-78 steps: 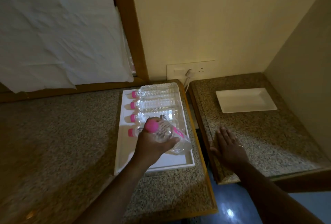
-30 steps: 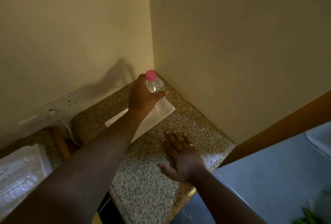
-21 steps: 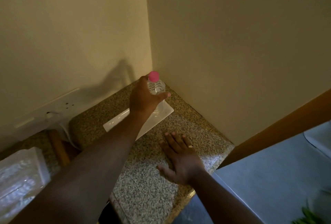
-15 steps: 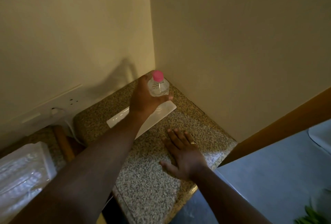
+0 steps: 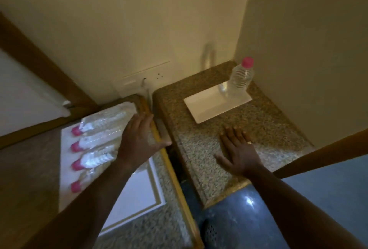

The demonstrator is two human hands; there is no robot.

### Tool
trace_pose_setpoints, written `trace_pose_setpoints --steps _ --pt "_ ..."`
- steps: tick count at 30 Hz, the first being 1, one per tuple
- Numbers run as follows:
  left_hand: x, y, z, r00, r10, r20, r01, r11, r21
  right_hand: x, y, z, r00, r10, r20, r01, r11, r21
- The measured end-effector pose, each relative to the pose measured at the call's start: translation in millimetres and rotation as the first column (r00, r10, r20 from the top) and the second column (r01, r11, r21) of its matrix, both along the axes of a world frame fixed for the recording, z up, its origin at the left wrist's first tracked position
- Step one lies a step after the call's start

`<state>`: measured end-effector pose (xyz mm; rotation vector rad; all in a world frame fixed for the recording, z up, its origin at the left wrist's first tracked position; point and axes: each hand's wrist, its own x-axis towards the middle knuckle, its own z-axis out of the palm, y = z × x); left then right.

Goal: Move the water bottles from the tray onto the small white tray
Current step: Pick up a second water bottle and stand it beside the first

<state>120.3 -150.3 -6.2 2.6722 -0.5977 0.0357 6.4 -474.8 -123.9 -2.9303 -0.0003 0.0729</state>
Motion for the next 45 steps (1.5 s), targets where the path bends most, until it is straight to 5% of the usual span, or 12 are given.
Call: trace_pose_setpoints --steps 13,25,31,36,45 --pt "-100 148 -10 0.982 0.183 0.049 -0.189 0.964 0.185 -7 81 0 0.993 0.116 0.03 -0.116 0.993 0.022" --pt "-84 173 -6 0.869 0.335 -0.364 -0.398 0.91 -0.113 -15 107 -4 0.99 0.136 0.028 -0.137 0.991 0.006" --pt "-76 156 41 0.941 0.217 -0.259 -0.317 0.834 -0.451 -17 109 1 0.99 0.139 0.026 -0.139 0.99 0.01" --pt "-70 114 51 0.916 0.219 -0.336 -0.395 0.638 -0.66 -17 109 1 0.991 0.127 0.03 -0.127 0.992 0.005" --pt "-62 86 49 0.854 0.337 -0.396 -0.518 0.614 -0.595 -18 109 10 0.992 0.12 0.025 -0.121 0.99 0.076"
